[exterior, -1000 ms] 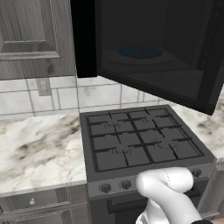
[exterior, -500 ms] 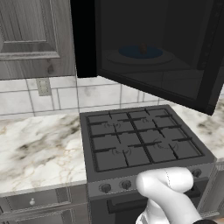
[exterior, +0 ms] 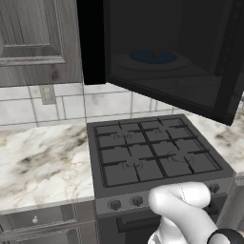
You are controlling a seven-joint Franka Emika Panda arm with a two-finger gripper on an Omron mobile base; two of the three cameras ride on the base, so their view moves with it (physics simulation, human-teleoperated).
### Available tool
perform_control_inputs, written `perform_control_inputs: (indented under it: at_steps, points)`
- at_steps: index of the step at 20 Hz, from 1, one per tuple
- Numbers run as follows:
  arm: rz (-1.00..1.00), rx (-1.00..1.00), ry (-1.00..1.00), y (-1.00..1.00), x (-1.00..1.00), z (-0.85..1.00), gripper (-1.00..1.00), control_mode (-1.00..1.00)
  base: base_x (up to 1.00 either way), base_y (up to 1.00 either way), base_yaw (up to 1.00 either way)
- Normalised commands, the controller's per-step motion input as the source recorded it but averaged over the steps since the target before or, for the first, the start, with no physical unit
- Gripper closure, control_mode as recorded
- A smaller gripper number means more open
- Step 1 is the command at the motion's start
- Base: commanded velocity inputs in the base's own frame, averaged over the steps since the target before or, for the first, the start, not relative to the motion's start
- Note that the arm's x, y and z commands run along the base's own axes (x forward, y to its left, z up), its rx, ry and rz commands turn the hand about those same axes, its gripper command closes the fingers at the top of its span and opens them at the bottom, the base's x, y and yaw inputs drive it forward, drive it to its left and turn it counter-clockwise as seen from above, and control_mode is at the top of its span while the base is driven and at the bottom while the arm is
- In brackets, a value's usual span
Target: Retrieve the reheated potato from the microwave, then place the potato, cheese, and condiment on the cutting board.
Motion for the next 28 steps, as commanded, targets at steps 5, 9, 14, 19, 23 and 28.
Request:
perform_control_inputs:
  at_steps: [5, 9, 14, 19, 23, 28]
  points:
    - [0.09, 0.00, 0.05, 0.00, 0.35, 0.00, -1.00, -1.00, 0.00, 0.00, 0.00]
    - [0.16, 0.00, 0.04, 0.13, 0.05, 0.00, -1.00, -1.00, 0.00, 0.00, 0.00]
    - [0.16, 0.00, 0.00, 0.25, 0.00, 0.03, -1.00, -1.00, 0.00, 0.00, 0.00]
    - [0.13, 0.00, 0.00, 0.25, -0.07, 0.07, -1.00, -1.00, 0.00, 0.00, 0.00]
    - [0.15, 0.00, 0.00, 0.24, -0.36, 0.07, -1.00, -1.00, 0.00, 0.00, 0.00]
    - [0.14, 0.00, 0.00, 0.33, -0.28, 0.06, -1.00, -1.00, 0.00, 0.00, 0.00]
